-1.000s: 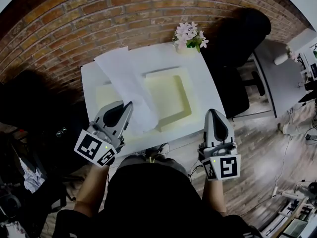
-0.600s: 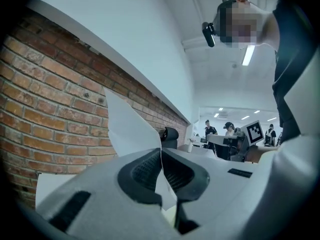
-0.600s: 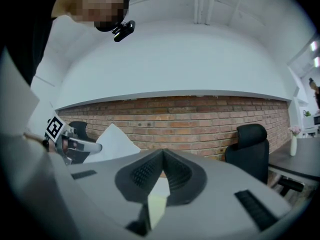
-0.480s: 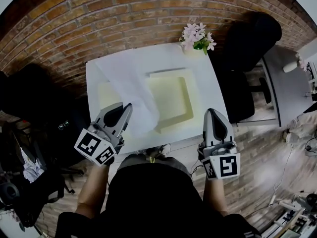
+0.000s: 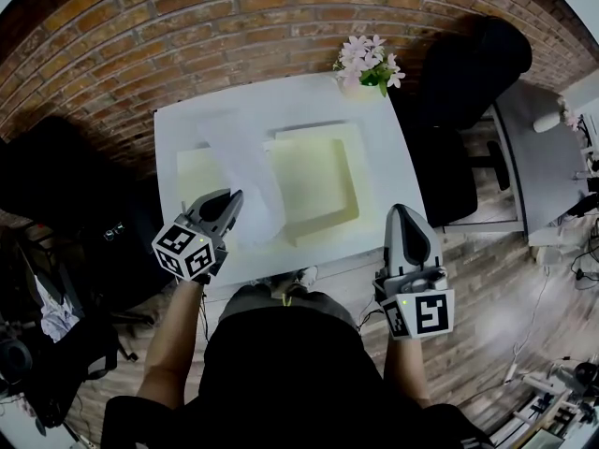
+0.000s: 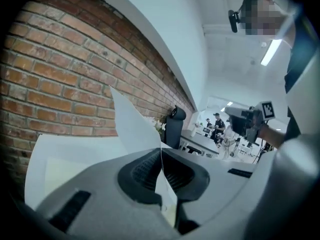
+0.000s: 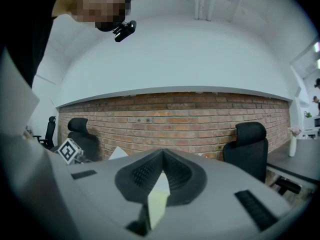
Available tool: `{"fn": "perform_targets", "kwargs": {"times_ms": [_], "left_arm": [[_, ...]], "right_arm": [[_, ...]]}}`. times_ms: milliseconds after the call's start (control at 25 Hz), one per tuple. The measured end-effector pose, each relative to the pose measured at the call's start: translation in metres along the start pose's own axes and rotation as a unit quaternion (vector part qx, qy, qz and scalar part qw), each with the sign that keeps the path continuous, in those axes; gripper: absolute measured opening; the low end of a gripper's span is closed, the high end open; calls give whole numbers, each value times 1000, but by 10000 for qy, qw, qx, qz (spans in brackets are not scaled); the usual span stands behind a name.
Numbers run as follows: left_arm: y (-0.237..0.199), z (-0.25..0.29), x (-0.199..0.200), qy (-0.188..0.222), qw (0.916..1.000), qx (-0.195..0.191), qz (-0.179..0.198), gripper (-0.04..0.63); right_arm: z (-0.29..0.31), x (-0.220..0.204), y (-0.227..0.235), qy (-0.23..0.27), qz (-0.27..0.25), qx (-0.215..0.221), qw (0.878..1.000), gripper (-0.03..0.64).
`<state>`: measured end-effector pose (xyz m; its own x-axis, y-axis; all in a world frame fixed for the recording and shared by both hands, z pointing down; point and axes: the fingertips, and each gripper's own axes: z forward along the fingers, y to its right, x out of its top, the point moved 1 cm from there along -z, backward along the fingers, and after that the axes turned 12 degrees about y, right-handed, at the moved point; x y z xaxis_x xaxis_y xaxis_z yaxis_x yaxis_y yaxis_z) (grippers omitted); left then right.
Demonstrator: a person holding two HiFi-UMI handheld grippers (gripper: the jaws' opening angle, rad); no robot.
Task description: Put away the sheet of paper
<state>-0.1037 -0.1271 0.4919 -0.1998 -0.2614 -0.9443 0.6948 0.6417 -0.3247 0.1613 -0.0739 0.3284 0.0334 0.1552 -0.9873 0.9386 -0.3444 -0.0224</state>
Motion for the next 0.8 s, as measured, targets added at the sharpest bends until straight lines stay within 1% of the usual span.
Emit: {"fn": "perform_targets", "kwargs": {"times_ms": [160, 360, 480, 600, 800], "left_arm": [[-22, -2, -55, -682, 9976, 106, 58, 26], [-36, -7, -89, -1029, 9932, 460, -290, 26], [-43, -10, -98, -1040, 9909, 682, -523, 26], [-50, -7, -108, -998, 9887, 858, -724, 26], [-59, 7, -118, -960, 9852, 995, -1009, 26]], "right_arm": [[-2, -1, 1, -33, -24, 13, 10000, 14], [-1, 4, 2, 61, 86, 29, 9999, 14], [-2, 0, 3, -8, 74, -17, 10000, 14], [-1, -2, 2, -10, 70, 42, 10000, 14], [1, -2, 3, -21, 85, 66, 9999, 14]]}}
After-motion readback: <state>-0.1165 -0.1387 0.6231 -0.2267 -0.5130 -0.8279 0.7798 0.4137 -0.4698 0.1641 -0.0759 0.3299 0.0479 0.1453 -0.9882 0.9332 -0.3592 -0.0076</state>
